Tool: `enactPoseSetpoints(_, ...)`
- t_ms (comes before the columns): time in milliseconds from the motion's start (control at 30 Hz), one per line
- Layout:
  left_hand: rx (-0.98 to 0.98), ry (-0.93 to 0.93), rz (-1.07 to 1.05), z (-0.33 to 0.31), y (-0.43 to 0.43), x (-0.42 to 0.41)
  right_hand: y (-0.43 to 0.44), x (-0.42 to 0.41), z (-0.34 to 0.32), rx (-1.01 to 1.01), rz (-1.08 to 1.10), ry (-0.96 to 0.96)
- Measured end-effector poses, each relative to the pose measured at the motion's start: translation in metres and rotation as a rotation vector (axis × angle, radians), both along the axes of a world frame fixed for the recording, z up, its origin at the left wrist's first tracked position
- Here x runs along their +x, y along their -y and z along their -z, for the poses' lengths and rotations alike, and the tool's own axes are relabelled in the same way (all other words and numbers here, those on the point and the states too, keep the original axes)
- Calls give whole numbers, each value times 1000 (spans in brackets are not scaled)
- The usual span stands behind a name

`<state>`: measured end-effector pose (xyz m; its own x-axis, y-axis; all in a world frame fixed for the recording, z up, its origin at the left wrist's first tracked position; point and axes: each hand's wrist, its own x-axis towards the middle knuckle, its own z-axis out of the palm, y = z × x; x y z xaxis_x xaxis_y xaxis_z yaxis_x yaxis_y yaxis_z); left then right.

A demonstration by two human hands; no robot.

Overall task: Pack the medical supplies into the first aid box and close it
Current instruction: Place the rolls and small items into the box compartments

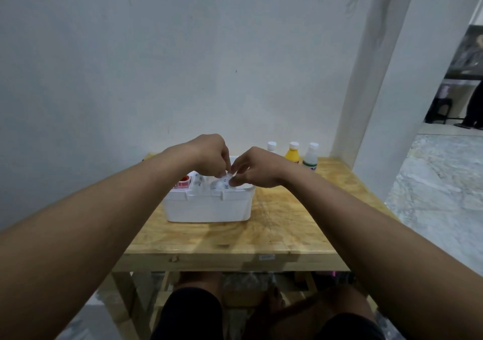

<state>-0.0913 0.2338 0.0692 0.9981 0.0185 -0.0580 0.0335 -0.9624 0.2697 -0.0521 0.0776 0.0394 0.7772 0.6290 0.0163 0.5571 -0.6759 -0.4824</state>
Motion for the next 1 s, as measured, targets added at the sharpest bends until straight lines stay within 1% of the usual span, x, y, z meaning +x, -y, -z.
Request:
enactPoseSetpoints(200, -42, 1, -4, -3, 0, -4, -3, 3, 6, 48, -19, -9)
enactPoseSetpoints(400, 60, 12, 0, -3, -2, -4, 4, 6, 5, 81, -11, -13)
enactPoseSetpoints(633, 126, -81, 44, -6, 7, -5, 14, 6, 4, 75, -17, -11)
enactPoseSetpoints(767, 183, -216, 80, -15, 12, -7, 14, 6, 2, 9, -42, 14)
enactPoseSetpoints(833, 213, -243, 95, -17, 14, -6, 13, 6, 1, -3, -35, 16)
enactPoseSetpoints(1000, 229, -168, 91, -10, 12, 0, 13, 4, 0, -22, -18, 20)
